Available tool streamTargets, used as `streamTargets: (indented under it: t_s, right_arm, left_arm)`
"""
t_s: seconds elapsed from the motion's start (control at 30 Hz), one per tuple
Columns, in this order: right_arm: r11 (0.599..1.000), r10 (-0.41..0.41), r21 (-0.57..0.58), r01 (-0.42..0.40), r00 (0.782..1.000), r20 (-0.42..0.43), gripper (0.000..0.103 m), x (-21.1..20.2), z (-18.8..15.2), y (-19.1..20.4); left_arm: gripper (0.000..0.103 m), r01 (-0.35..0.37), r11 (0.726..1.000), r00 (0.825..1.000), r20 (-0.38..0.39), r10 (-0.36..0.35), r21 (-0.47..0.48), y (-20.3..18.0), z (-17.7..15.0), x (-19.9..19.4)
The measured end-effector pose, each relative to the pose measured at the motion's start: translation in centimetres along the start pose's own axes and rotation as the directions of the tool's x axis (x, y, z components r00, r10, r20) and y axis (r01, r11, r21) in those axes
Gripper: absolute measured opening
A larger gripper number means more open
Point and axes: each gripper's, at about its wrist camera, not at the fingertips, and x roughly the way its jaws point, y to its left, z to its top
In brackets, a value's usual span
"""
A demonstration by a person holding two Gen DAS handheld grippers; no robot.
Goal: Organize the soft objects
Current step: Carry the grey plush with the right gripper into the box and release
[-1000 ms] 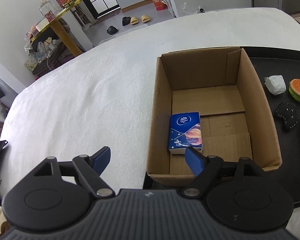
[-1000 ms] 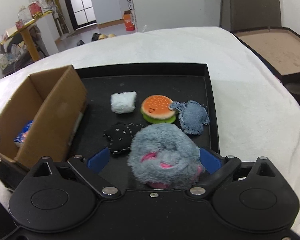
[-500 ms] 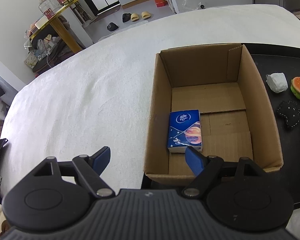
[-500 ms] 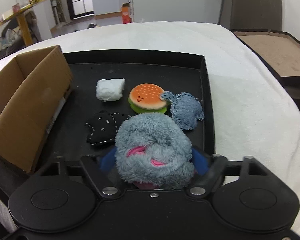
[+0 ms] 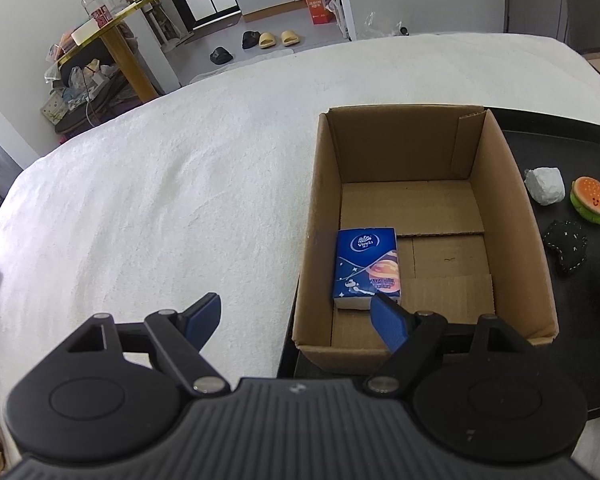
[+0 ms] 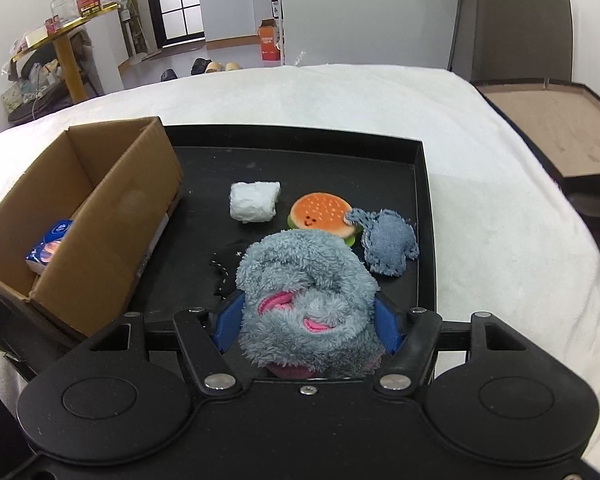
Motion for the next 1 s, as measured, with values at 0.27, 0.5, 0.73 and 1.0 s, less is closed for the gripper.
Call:
streamTargets:
  t_s: [0.27,0.5,0.73,1.0]
  right_arm:
    - [1.0,-0.008,-0.024,0.008,0.999,0.031,0.065,-1.4,1.6,1.9]
    - [0.998,-0.013,-0.054,0.015,0.999,0.044,0.065,-1.5,2.7,3.9]
    - [0.996,-0.011,-0.087,0.018,0.997,0.083,0.065,-2.5,4.5,6.1]
    - [0.989,0.013,-0.146,0.003,0.994,0.11,0.065,-2.8,6.5,8.9]
  left_arm:
    - [0.081,0.021,1.0,1.0,0.011,-0.02,-0.019,0.8,-0.3,0.1]
    - [0.081,0.044,0.999,0.999,0.027,-0.043,-0.031,1.3,-0.6,0.1]
    - [0.081,0.088,0.994,0.996,0.038,-0.086,-0.065,2.3,-0.7,0.2]
    - [0.08,0.157,0.979,0.987,0.054,-0.151,-0.129,3.8,-1.0,0.6]
